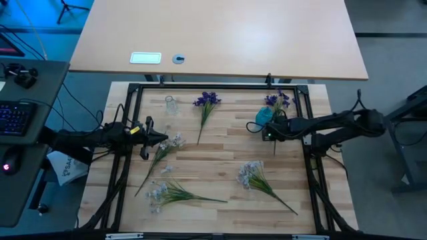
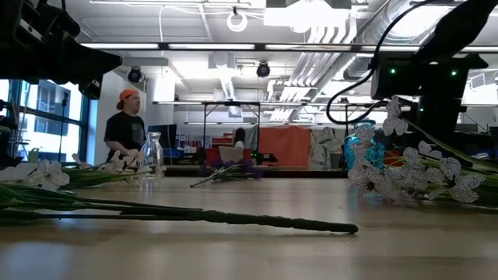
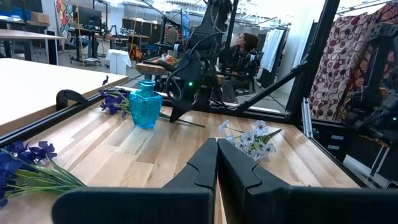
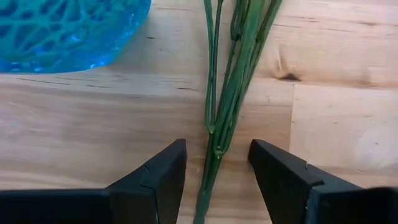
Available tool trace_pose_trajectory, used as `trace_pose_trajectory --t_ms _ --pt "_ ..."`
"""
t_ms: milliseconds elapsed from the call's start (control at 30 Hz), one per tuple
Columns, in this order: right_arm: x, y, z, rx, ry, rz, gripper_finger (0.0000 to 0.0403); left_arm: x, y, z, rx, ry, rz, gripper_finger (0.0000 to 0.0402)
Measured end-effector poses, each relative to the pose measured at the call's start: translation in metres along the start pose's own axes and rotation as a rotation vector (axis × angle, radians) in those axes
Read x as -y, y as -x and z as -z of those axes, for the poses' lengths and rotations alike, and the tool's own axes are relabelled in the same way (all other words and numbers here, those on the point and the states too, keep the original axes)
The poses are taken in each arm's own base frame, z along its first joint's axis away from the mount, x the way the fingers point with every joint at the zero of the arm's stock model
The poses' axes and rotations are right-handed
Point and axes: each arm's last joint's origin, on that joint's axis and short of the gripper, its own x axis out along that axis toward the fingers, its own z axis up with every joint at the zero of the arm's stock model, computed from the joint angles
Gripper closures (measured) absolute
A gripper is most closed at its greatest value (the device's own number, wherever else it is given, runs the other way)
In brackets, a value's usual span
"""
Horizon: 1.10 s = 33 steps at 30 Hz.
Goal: Sort flowers into vase by color
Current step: Put the right purple flowers into the blue flower vase
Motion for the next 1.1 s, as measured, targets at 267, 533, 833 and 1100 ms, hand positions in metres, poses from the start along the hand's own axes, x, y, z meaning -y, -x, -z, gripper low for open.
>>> trace_pose_trajectory --t_ms 267,533,833,1100 --pt "0.009 0.009 0.000 0.030 0.038 0.002 0.0388 0.000 0.000 0.000 0.000 0.000 0.000 0.0402" --pt "0.024 0.071 -0.009 0.129 0.059 -0.116 0.0399 0.000 0.000 0.000 0.000 0.000 0.000 0.0402" --pt "0.033 0.171 -0.044 0.663 0.108 -0.339 0.0401 0.000 0.000 0.000 0.000 0.000 0.000 0.0401" --pt "-0.004 0.153 -0.043 1.100 0.252 -0.767 0.0402 0.000 0.000 0.000 0.000 0.000 0.000 0.0401"
